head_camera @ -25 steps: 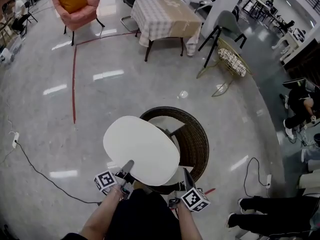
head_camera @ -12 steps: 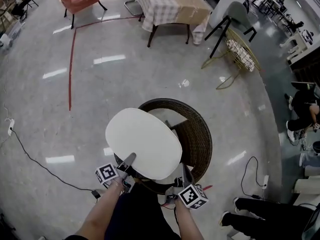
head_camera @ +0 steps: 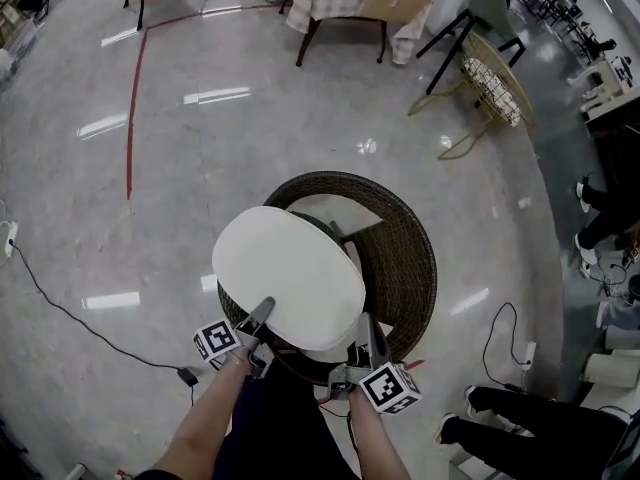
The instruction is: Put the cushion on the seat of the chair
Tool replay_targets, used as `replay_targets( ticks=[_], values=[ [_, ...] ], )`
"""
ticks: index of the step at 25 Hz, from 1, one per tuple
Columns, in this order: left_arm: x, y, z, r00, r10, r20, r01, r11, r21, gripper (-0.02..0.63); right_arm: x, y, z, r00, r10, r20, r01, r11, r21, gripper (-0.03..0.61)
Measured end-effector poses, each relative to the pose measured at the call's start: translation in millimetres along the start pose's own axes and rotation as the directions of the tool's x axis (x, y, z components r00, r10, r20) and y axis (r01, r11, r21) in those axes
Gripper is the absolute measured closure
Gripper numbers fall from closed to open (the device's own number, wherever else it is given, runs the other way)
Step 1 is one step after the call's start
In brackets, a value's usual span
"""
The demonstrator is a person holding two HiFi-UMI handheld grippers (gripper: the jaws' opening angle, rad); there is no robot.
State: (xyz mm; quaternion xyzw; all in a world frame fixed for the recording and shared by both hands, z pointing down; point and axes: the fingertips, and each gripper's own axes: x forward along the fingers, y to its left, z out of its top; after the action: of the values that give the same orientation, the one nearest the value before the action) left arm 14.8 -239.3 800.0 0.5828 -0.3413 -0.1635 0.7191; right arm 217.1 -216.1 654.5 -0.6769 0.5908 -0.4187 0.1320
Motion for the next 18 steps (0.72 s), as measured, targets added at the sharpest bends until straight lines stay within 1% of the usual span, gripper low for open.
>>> replay_targets(
  ticks=[3,7,10,14,16,18],
  values=[
    [7,17,-6,1.0,-0.002,0.006,0.002,1.0,-0.011,0.537,0,-3,-4,1.0,0.008,-0.002,-0.008,1.0,-0.007,0.558],
    [11,35,-12,0.999,0.039,0.006,-0.039,0.999,-0.021,0.537,-1,-4,-11,1.0,0.014,-0.008,-0.014,1.0,-0.007,0.558],
    [19,42,-16,0.999,0.031,0.013,-0.031,0.999,-0.009,0.537,-3,-7,-17,1.0,0.01,-0.019,-0.01,1.0,-0.009,0.558],
    [24,59,-14,0.997,0.064,0.036,-0.063,0.998,-0.023,0.535,-2,-10,-23,0.999,0.013,-0.031,-0.013,1.0,-0.002,0.558],
    [24,70,-14,0.994,0.107,0.037,-0.107,0.994,-0.016,0.534,-2,-13,-27,0.999,0.012,-0.04,-0.012,1.0,0.006,0.558],
    [24,77,-16,0.987,0.156,0.026,-0.156,0.988,0.015,0.532,-3,-14,-28,0.999,0.011,-0.045,-0.01,1.0,0.02,0.558]
  ],
)
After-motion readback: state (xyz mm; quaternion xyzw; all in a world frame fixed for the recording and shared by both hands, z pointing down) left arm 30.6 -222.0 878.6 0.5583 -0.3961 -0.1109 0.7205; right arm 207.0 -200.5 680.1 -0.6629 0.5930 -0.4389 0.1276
